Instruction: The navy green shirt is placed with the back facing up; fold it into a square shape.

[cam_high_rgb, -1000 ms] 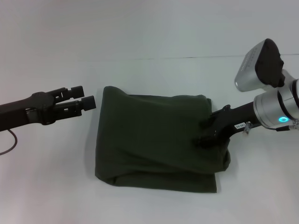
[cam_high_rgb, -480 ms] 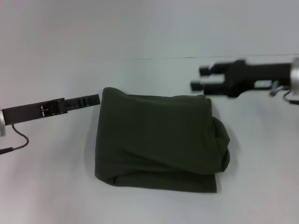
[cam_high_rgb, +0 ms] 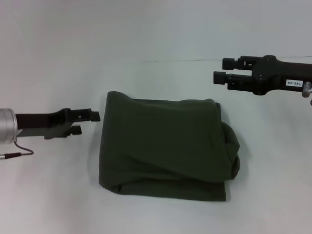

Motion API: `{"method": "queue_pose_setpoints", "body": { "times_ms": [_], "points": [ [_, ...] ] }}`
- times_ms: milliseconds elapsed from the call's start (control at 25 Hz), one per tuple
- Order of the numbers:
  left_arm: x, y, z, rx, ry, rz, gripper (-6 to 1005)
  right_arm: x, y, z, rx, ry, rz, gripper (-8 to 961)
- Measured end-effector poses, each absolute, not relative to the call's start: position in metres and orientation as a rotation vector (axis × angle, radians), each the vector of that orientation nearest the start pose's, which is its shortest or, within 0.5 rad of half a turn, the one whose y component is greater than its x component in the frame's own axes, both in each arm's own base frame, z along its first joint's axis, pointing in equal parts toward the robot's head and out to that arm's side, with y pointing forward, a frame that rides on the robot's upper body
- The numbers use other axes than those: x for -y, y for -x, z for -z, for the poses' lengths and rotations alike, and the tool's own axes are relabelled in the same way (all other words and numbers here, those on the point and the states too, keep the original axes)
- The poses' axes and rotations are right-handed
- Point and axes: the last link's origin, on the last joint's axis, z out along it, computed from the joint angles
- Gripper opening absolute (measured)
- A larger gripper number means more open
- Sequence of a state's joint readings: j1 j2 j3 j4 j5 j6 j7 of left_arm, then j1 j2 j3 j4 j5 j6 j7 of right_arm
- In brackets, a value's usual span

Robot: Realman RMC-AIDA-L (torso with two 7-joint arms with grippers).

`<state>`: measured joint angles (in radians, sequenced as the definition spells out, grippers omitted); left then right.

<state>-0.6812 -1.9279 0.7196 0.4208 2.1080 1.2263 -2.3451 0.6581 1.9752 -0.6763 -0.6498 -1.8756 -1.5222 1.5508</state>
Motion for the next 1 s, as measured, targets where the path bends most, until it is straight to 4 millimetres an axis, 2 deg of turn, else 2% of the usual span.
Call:
{"method": "queue_pose_setpoints", "body": {
  "times_ms": [400,1000],
  "points": [
    [-0.385,0.284,0.013,1.907,2.113,0.518,888,-0.38,-0.235,-0.054,-0.669,2.608,-0.804,663],
    [-0.382,0.272,0.033,1.917,2.161,0.492,887,-0.375,-0.24,-0.055,-0.68,2.621,-0.804,665]
  ]
}}
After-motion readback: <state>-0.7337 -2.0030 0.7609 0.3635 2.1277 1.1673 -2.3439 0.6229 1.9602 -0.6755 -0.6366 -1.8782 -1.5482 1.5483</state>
